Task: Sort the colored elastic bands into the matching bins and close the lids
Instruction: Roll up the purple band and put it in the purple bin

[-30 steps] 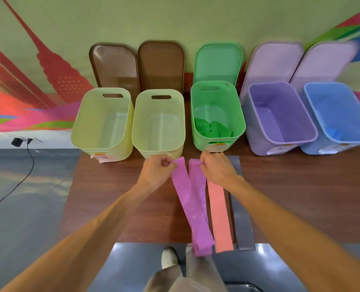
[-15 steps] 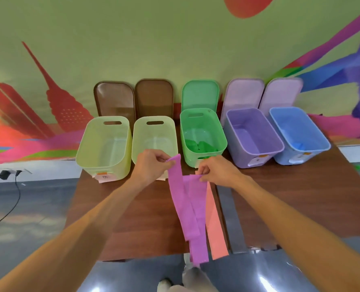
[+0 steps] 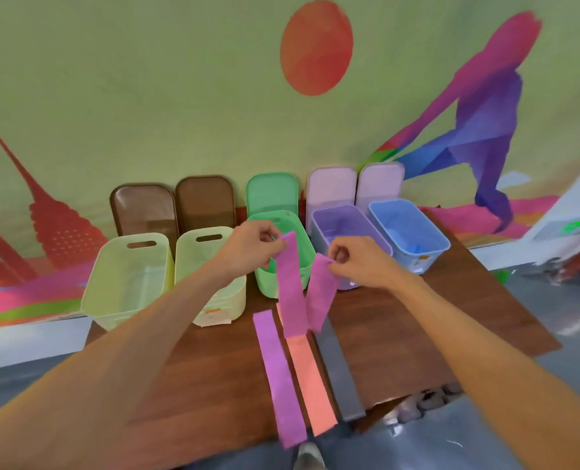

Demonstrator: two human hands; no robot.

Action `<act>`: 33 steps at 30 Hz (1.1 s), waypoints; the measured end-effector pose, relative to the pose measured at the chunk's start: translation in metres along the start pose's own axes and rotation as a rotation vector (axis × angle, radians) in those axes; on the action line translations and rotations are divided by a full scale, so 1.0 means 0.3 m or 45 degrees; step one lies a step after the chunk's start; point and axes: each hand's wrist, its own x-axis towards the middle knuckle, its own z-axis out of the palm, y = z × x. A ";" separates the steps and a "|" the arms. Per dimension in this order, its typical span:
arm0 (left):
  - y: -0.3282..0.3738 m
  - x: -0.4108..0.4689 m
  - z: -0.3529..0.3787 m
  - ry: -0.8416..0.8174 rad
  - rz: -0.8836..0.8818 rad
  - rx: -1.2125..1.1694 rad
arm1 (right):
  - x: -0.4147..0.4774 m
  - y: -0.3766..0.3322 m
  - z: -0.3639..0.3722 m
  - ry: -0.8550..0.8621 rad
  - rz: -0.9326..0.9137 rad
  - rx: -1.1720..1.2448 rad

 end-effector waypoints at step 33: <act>0.134 0.893 0.602 0.101 -0.291 -0.059 | 0.551 0.838 -0.244 0.176 0.259 0.647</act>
